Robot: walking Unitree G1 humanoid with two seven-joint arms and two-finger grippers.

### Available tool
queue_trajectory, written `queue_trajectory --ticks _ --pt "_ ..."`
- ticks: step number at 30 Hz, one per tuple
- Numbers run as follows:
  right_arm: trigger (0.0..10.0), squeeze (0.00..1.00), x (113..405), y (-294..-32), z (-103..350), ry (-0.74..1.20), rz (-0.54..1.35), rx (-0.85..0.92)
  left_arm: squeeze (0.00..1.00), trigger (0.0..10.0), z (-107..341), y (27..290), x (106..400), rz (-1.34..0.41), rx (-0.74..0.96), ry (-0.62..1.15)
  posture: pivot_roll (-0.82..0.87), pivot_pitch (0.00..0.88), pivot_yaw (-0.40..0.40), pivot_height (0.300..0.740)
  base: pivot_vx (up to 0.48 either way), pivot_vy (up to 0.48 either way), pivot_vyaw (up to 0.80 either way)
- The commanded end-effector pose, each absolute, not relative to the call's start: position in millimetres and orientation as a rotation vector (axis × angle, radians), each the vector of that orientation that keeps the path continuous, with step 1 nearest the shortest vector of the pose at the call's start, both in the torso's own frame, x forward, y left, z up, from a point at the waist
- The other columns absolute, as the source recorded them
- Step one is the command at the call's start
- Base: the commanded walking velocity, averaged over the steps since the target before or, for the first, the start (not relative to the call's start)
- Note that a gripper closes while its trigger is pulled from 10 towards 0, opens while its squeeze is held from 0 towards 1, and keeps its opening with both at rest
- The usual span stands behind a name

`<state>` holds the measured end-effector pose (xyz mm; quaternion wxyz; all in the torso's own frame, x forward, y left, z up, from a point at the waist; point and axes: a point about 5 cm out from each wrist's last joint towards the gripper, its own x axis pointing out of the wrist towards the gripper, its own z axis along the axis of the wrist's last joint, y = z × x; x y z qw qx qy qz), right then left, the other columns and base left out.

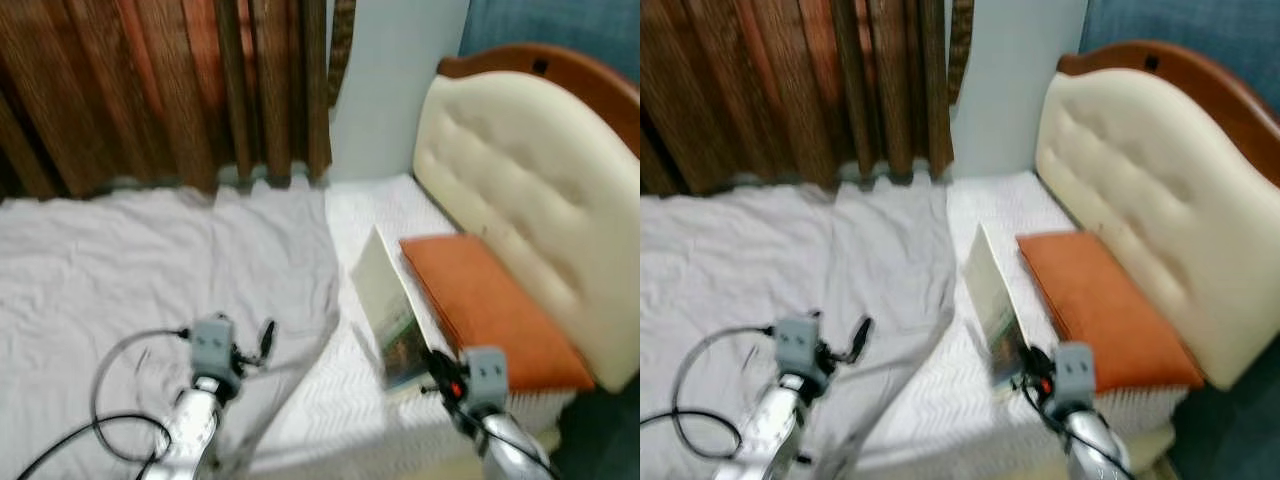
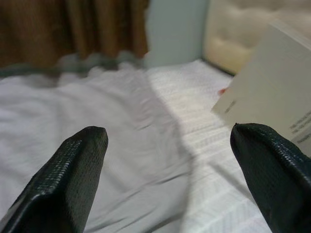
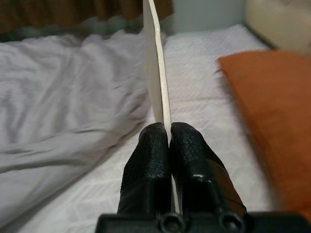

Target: Clean up the room

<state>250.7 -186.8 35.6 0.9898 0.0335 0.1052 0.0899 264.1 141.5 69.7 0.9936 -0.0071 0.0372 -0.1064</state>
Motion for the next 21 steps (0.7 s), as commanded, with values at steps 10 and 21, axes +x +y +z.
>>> queue_trajectory --ticks 10,21 --pt "0.0 0.0 283.0 -157.8 59.9 0.126 0.296 0.121 0.0 10.0 77.4 156.3 265.1 -0.188 0.034 0.058 0.01 0.0 0.004 0.74 0.323 -0.352 0.0" --pt "0.0 0.0 325.3 -113.4 72.8 0.183 0.318 0.44 0.0 10.0 92.6 166.5 249.1 -0.204 0.09 0.041 0.11 0.148 0.053 0.74 0.059 -0.064 0.0"
